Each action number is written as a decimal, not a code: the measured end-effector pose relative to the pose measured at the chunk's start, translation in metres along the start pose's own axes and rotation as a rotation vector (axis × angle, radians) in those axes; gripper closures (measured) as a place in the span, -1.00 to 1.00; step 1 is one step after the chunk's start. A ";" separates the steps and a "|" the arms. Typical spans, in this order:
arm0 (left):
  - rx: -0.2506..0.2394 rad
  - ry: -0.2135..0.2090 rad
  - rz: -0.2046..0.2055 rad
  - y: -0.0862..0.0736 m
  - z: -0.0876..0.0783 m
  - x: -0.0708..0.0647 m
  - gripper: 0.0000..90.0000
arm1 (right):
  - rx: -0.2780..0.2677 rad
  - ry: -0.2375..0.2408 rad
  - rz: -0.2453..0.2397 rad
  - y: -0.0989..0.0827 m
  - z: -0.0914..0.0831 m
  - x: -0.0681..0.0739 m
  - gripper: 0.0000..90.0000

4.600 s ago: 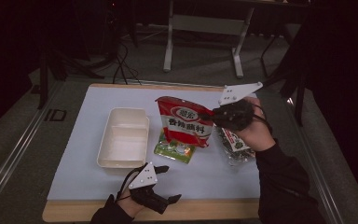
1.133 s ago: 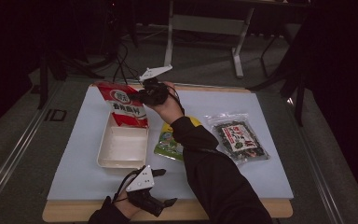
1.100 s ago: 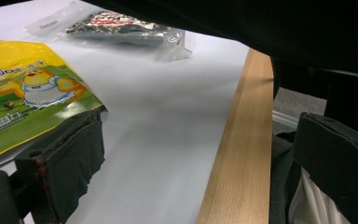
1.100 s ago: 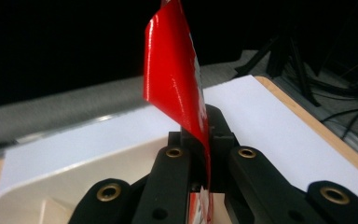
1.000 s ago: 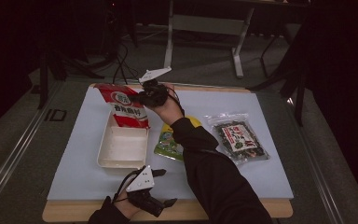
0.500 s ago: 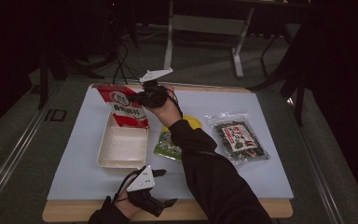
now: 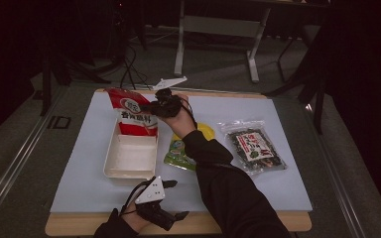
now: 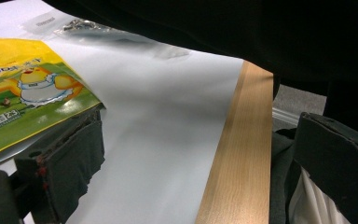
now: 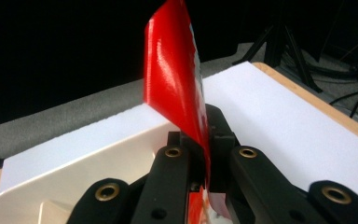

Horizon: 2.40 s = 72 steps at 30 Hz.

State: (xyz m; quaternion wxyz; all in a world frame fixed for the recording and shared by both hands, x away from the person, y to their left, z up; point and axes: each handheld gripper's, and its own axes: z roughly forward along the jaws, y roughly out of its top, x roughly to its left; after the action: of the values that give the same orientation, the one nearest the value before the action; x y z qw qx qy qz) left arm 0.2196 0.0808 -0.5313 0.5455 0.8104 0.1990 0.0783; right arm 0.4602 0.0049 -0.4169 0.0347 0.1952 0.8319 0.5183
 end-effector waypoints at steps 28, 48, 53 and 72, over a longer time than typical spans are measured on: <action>0.006 -0.001 0.004 -0.001 0.003 0.000 -0.92 | 0.079 -0.062 -0.056 -0.025 -0.031 -0.002 0.26; 0.004 0.006 0.009 0.000 0.004 0.000 -0.92 | 0.137 -0.187 -0.047 -0.073 -0.106 -0.017 0.39; 0.002 0.006 0.008 0.000 0.005 0.000 -0.92 | 0.150 -0.206 -0.045 -0.084 -0.129 -0.022 0.59; 0.003 0.011 0.007 0.000 0.005 0.000 -0.92 | 0.147 -0.352 0.023 -0.128 -0.209 -0.057 1.00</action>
State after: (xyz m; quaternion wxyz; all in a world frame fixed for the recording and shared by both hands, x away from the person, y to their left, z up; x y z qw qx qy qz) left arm 0.2216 0.0761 -0.5331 0.5428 0.8115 0.1993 0.0845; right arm 0.4212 -0.2430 -0.4411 0.1595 0.2946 0.8462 0.4145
